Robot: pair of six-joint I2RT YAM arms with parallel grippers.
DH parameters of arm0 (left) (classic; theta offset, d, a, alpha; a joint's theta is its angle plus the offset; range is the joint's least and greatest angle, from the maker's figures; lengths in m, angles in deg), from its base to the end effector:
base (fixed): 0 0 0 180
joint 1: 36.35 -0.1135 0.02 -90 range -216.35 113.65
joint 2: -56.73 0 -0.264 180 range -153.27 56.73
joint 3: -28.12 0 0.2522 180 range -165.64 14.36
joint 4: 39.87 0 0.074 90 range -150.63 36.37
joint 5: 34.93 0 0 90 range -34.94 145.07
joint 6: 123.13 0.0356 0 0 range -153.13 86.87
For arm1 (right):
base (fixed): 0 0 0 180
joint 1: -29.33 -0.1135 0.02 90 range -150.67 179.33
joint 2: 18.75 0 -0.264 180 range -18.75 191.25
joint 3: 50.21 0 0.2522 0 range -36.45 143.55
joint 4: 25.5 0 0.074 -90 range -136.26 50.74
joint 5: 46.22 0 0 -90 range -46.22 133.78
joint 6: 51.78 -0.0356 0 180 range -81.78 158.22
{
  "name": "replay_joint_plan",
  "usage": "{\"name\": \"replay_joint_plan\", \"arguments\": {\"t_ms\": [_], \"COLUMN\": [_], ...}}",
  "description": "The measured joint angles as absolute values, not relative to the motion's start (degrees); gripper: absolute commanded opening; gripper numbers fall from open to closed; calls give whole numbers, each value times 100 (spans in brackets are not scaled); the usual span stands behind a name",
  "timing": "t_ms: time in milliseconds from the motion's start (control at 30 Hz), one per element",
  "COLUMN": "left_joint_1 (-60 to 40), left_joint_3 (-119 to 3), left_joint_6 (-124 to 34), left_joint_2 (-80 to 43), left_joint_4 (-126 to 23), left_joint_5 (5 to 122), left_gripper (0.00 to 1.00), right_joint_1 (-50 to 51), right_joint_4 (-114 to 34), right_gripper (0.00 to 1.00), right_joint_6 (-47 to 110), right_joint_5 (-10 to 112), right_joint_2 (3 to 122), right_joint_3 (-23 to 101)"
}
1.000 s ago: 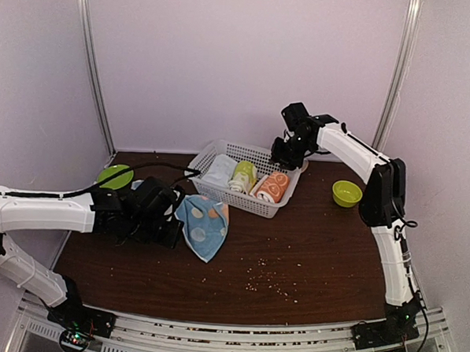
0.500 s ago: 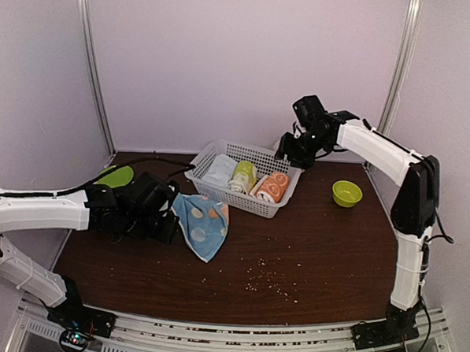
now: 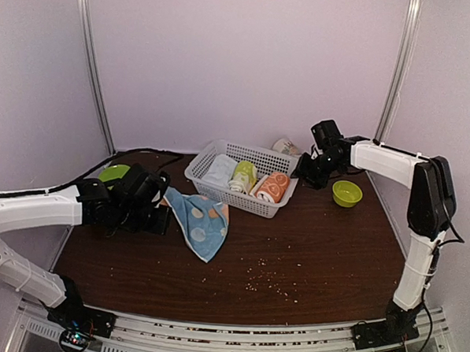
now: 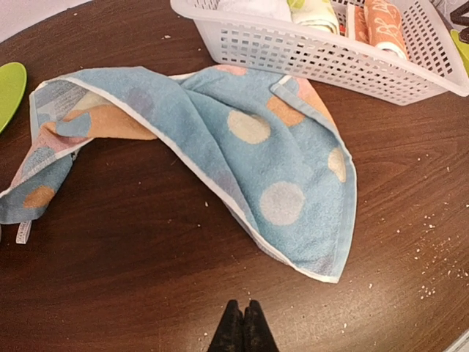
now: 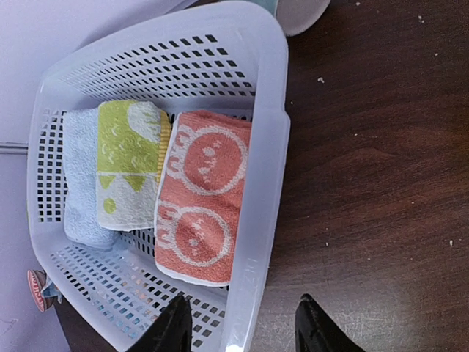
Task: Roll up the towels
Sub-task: Move the bin to the center of the board.
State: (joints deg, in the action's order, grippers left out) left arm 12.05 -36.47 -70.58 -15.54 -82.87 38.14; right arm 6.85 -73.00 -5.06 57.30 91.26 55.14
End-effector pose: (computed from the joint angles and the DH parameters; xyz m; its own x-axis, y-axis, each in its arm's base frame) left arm 0.1791 -0.1861 0.2477 -0.7683 -0.0108 -0.6400 0.1584 0.9656 -0.2065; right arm 0.3926 0.1715 0.2553 -0.8770 0.3585 -0.3200 0.1331 0.8211 0.5550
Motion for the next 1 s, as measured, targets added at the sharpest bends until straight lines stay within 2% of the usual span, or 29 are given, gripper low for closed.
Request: {"name": "replay_joint_plan", "arguments": {"t_ms": [267,700,833,1000], "left_joint_1": [1205,1205,1205,1205], "left_joint_3": [-3639,-3621,-3619,-3619], "left_joint_6": [-7233,-7360,-7414,-7502], "left_joint_2": [-1408,-1401,-1412,-1506], "left_joint_4": [-8391,-8509,-8512,-8525], "left_joint_5": [3812,3787,3787,3785], "left_gripper": [0,0,0,0], "right_joint_1": [683,687,670,650], "right_joint_4": [-7239,-7346,-7422,-7481], "right_gripper": [39,33,37,53], "right_joint_6": [-552,-548,-550,-596], "right_joint_5": [5902,6263,6457,6648], "right_joint_2": [9793,10674,11061,11609], "right_joint_3": [5975,7085,7684,8559]}}
